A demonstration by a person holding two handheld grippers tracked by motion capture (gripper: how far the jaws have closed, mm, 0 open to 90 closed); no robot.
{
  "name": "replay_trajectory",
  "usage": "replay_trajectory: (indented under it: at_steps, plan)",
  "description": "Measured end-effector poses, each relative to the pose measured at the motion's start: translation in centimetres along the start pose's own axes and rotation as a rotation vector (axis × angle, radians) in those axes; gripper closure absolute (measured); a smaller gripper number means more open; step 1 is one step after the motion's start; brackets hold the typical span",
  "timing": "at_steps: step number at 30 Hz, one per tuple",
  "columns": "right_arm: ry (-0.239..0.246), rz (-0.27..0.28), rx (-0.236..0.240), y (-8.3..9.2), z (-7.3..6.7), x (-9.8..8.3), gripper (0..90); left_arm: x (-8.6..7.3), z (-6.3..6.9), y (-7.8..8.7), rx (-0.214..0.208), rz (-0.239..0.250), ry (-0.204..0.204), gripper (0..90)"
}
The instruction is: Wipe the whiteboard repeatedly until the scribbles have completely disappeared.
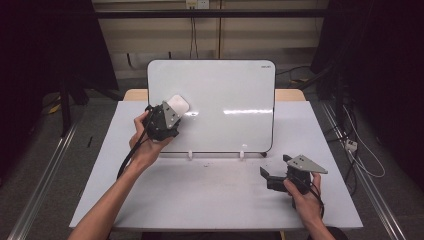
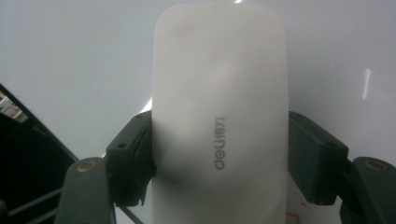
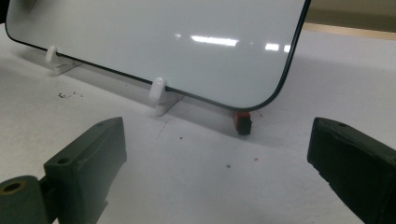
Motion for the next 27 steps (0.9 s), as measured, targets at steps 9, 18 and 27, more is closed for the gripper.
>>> replay_trajectory:
  at_steps: [9, 18, 27]
  plan:
    - [0.002, -0.002, -0.001, -0.1, 0.0, 0.0, 4.5, -1.3, 3.8, 0.2, -0.025, -0.007, -0.068, 31.2]
    - [0.000, -0.002, -0.001, 0.0, 0.0, 0.0, 4.6, -2.7, 5.3, 0.4, -0.033, -0.013, -0.117, 31.2]
    - [0.002, -0.001, 0.001, 0.0, 0.0, 0.0, 4.5, -3.0, 5.4, 0.4, -0.032, -0.017, -0.124, 31.2]
Point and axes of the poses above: each handheld gripper's, and its own axes: y roughly backward along the jaws, x roughly out of its top, z roughly to its right, the point moved 4 cm from there along -y, roughly forward along the jaws, and after that the axes turned 12 degrees about -z, right-handed, at the moved point
